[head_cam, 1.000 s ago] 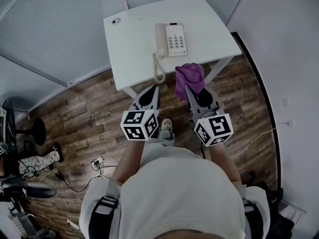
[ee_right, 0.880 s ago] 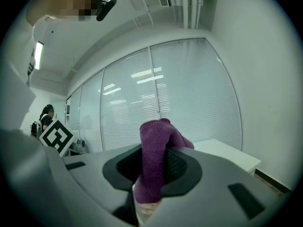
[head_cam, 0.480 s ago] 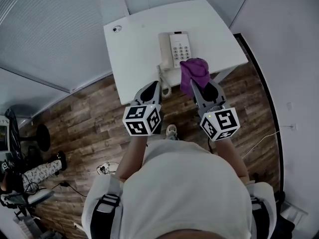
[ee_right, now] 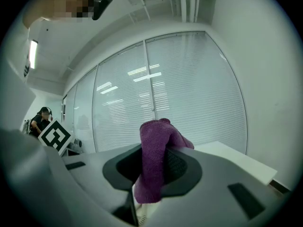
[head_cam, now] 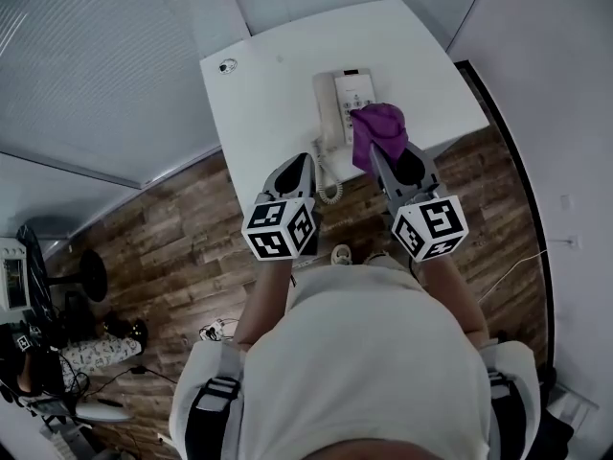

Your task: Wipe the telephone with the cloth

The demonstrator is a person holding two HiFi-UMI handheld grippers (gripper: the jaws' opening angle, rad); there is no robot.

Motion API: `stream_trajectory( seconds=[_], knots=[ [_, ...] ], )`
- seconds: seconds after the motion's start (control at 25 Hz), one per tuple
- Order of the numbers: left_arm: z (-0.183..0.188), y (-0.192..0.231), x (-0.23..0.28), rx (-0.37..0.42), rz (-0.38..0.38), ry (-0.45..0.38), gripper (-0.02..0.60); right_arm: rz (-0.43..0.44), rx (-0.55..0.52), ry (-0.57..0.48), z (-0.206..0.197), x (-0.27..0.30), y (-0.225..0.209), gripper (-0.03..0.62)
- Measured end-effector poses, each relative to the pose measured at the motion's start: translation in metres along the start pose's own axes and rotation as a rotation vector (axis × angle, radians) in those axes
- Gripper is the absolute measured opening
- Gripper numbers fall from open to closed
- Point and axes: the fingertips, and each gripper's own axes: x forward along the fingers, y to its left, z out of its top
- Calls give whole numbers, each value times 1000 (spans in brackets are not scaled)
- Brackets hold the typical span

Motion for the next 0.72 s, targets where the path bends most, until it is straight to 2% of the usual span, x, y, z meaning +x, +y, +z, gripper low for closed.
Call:
stream_trajectory(
  seconds=[0.44,0.72],
  knots=[
    [-1,25,18,-39,85,11,20,58,-17,-4,8,46,-24,95],
    [7,43,49,-145,146,-7,20,127,-19,3,14,96,-56,95]
  ],
)
